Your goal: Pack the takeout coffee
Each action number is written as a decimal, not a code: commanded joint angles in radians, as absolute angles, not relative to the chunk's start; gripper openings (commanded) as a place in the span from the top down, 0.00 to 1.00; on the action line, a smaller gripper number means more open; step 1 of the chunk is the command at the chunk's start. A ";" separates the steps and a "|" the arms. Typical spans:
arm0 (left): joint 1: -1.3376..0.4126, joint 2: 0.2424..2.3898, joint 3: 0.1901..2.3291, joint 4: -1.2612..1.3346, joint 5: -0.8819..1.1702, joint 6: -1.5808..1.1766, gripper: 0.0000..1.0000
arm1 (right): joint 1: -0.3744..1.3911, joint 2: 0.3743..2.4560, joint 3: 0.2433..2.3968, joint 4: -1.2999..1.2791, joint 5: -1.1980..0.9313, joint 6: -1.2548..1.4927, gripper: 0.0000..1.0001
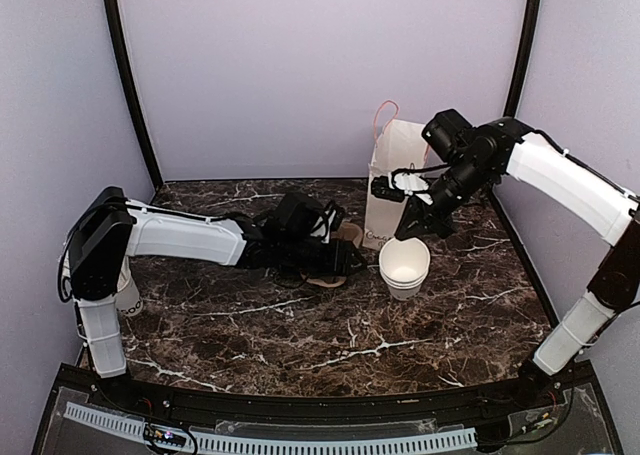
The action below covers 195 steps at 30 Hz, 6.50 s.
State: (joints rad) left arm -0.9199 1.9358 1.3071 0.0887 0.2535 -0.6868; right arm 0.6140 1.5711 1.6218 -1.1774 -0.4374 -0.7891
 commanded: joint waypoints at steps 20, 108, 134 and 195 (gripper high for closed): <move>-0.919 1.675 1.213 0.006 0.043 -0.571 0.36 | 0.464 1.672 1.542 -1.030 -0.468 -0.761 0.71; -0.931 1.916 1.330 0.315 0.362 -0.894 0.39 | 0.687 1.603 1.501 -0.973 -0.350 -0.469 1.00; -0.943 1.872 1.217 0.453 0.327 -0.913 0.39 | 0.687 1.615 1.531 -0.951 -0.294 -0.431 1.00; -0.943 1.877 1.259 0.126 0.239 -0.896 0.43 | 0.675 1.390 1.619 -1.168 -0.391 -0.669 1.00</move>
